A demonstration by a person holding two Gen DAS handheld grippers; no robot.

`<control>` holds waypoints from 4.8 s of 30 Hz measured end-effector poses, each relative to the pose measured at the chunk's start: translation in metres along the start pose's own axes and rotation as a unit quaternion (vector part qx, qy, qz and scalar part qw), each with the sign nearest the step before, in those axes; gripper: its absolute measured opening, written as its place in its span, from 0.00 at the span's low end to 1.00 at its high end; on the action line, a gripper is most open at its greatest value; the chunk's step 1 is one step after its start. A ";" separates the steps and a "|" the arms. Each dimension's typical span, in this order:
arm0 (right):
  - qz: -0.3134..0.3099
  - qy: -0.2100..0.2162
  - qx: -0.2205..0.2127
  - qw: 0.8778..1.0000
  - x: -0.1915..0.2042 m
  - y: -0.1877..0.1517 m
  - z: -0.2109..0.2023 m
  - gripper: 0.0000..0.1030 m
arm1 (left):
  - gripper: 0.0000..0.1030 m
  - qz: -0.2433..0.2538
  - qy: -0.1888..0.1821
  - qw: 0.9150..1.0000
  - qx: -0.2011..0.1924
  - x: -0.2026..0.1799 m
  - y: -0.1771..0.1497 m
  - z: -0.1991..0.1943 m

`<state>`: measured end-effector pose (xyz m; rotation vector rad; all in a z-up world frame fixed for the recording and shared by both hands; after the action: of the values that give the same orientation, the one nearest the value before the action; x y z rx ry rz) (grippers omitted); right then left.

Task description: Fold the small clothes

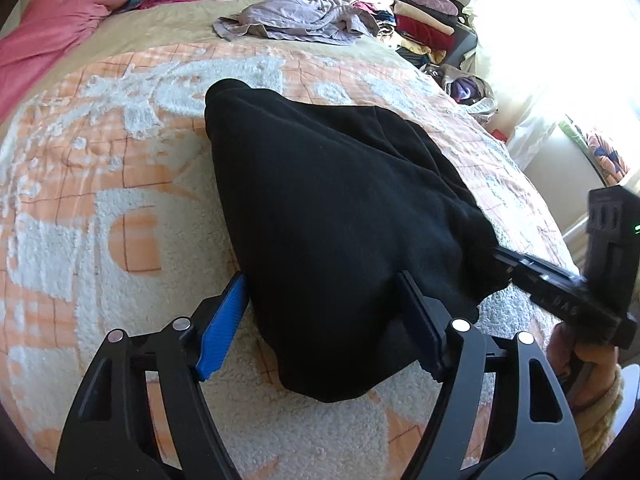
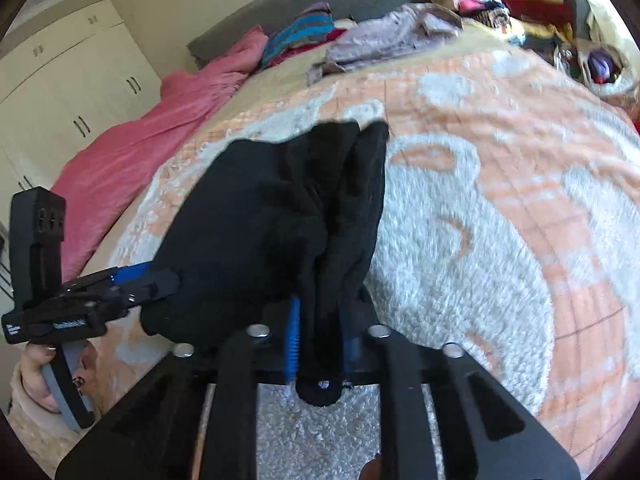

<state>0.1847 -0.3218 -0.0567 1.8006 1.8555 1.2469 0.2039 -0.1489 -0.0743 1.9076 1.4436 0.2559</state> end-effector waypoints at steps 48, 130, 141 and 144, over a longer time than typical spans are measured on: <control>-0.083 -0.131 -0.165 0.974 0.064 -0.023 -0.120 0.95 | 0.91 0.041 0.013 0.994 -0.101 -0.005 -0.015 -0.104; -0.048 -0.193 -0.109 0.974 0.065 -0.133 -0.091 0.96 | 0.91 0.040 0.055 0.993 -0.099 0.037 -0.117 -0.103; -0.045 -0.195 -0.108 0.974 0.064 -0.132 -0.092 0.96 | 0.91 0.040 0.061 0.993 -0.095 0.039 -0.117 -0.102; -0.046 -0.197 -0.108 0.973 0.063 -0.132 -0.093 0.96 | 0.91 0.041 0.065 0.993 -0.094 0.039 -0.117 -0.102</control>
<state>0.0169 -0.2808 -0.0740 1.6780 1.5035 0.9336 0.0731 -0.0574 -0.0864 1.8255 1.3728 0.5449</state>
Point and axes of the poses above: each gripper's, at about its wrist camera, not at the fingertips, and z roughly the way its jaws point, x to its left, y to its top, the point moved 8 cm from there along z, roughly the way its jaws point, and after that the axes turned 6 degrees about -x, right-handed, at the moved point
